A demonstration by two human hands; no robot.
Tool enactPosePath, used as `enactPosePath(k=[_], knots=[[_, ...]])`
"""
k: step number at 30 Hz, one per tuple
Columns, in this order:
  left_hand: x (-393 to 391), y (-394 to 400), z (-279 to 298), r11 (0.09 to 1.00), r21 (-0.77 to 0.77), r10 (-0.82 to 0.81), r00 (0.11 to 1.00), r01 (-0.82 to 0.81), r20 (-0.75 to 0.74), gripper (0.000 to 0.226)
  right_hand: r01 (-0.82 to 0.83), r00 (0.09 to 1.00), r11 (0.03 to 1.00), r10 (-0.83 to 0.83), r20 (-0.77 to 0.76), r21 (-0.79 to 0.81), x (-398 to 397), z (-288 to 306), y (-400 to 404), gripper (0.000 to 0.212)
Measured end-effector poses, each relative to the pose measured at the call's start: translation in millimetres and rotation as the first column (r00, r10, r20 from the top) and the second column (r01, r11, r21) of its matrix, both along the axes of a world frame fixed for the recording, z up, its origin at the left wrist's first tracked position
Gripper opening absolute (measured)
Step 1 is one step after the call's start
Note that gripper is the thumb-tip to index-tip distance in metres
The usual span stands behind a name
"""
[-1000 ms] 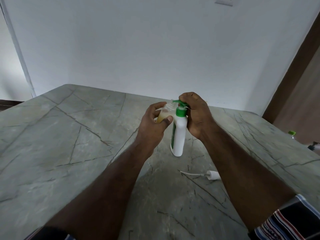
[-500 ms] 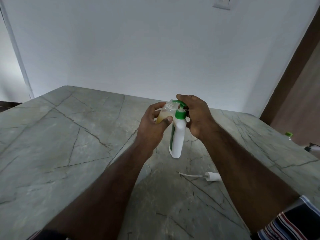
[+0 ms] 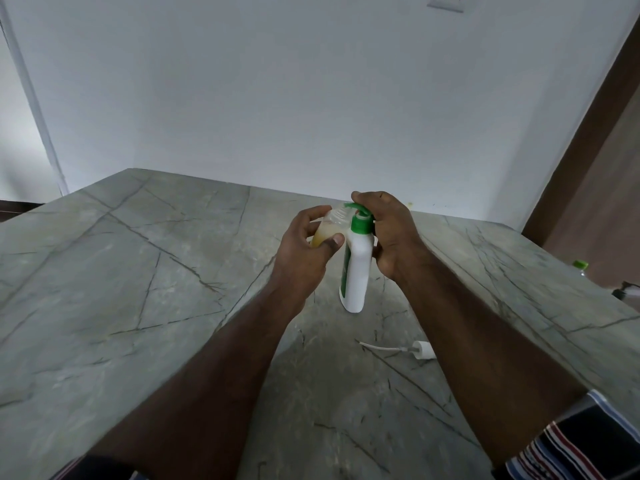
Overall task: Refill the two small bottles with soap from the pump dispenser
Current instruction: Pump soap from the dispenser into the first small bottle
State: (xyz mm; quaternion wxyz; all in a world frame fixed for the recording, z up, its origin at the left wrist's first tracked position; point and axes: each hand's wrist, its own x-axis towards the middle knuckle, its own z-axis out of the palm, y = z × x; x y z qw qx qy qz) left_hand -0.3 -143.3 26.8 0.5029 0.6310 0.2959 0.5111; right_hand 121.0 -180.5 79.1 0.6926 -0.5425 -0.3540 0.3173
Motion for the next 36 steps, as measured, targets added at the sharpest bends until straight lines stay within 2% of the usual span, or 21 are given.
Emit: enactPosePath(k=[10, 15, 24, 29, 36], knots=[[0, 1, 0, 1.0, 0.006, -0.008, 1.0, 0.008, 0.024, 0.044, 0.017, 1.0, 1.0, -0.017, -0.023, 0.012, -2, 5, 0, 0.004], [-1, 0, -2, 1.0, 0.018, 0.014, 1.0, -0.014, -0.018, 0.043, 0.019, 1.0, 1.0, -0.019, -0.005, 0.008, -4, -1, 1, 0.002], [-2, 1, 0, 1.0, -0.009, -0.013, 1.0, 0.013, 0.01, 0.042, 0.023, 1.0, 1.0, -0.023, 0.017, -0.007, -3, 9, -3, 0.008], [-2, 1, 0, 1.0, -0.001, -0.01, 1.0, 0.01, 0.02, 0.042, 0.024, 0.999, 1.0, -0.024, 0.025, -0.002, -2, 9, -2, 0.002], [-2, 0, -2, 1.0, -0.007, 0.005, 1.0, -0.005, -0.014, 0.042, 0.016, 0.999, 1.0, -0.015, 0.047, -0.005, -3, 4, -3, 0.006]])
